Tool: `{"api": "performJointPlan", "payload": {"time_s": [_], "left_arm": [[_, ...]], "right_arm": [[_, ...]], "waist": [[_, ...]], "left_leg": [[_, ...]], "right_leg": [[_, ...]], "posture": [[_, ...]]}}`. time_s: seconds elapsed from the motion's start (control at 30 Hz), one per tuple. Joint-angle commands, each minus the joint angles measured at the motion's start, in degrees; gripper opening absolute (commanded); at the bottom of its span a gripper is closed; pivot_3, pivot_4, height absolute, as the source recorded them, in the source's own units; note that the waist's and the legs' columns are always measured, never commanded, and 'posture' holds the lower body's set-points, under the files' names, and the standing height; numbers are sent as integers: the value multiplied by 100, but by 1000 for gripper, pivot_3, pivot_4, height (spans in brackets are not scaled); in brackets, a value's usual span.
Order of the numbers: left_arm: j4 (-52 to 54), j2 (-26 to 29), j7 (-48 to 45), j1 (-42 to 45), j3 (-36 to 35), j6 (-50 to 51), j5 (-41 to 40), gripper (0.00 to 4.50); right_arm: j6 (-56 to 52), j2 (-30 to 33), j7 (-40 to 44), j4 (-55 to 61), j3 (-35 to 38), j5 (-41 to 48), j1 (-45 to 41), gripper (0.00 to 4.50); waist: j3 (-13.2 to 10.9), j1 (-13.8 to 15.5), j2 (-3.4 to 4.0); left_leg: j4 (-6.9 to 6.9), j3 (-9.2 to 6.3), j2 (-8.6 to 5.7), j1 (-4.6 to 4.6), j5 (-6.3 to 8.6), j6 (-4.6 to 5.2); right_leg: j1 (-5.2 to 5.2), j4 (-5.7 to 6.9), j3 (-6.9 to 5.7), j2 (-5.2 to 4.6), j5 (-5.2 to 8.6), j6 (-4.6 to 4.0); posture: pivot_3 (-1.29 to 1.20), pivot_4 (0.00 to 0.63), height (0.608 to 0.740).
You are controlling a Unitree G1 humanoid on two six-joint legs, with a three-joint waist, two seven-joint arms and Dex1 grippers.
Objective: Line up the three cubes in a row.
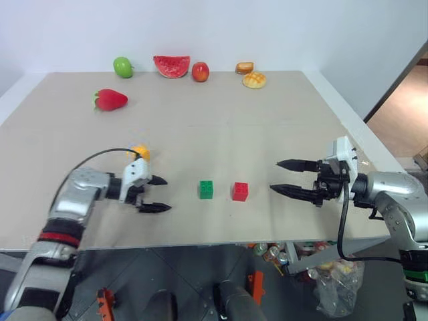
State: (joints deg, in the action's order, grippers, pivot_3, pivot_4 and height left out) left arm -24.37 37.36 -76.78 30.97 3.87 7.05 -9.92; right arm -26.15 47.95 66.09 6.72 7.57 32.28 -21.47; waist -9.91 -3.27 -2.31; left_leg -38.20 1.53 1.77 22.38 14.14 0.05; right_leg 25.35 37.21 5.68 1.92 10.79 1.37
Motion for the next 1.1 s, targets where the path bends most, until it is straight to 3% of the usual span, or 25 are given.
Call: {"api": "performJointPlan", "payload": {"time_s": [0.03,0.2,0.37,0.5,0.93,1.1], "left_arm": [[1139,-53,1094,-516,-616,680,-261,4421],[2657,-559,2805,-1640,-1536,1662,-577,4421],[3120,-853,3771,-2098,-1723,2045,-514,4421],[3271,-888,4004,-2202,-1641,2069,-498,4421],[1111,-812,4207,-663,-1405,1136,-97,4421],[48,-766,3985,60,-1215,649,32,4421]], "right_arm": [[58,-197,-228,74,41,28,-350,3601],[-46,-357,-116,457,-221,124,-294,3601],[34,-486,-28,252,-414,5,-512,3601],[68,-531,17,115,-490,-27,-670,3601],[95,-619,11,170,-511,-54,-633,3601],[190,-1064,-674,-27,-356,-151,-947,3601]], "waist": [[0,8,0],[0,53,0],[0,66,-1],[0,62,-1],[0,66,-1],[0,52,-1]], "left_leg": [[-1,0,2,1,0,0],[-3,0,2,8,1,-1],[-8,0,-4,8,3,-4],[-20,6,-7,6,2,-4],[-16,5,-13,7,3,-5],[-16,6,-13,7,3,-5]], "right_leg": [[0,0,-2,-4,0,0],[0,-4,-2,-25,1,12],[-3,-4,-3,-33,5,18],[-6,-4,-2,-32,3,4],[-5,-5,-7,-21,-5,9],[-4,-5,-6,-18,-10,10]], "posture": [[0,150,740],[0,150,740],[0,150,740],[0,150,740],[0,150,740],[0,150,740]]}}
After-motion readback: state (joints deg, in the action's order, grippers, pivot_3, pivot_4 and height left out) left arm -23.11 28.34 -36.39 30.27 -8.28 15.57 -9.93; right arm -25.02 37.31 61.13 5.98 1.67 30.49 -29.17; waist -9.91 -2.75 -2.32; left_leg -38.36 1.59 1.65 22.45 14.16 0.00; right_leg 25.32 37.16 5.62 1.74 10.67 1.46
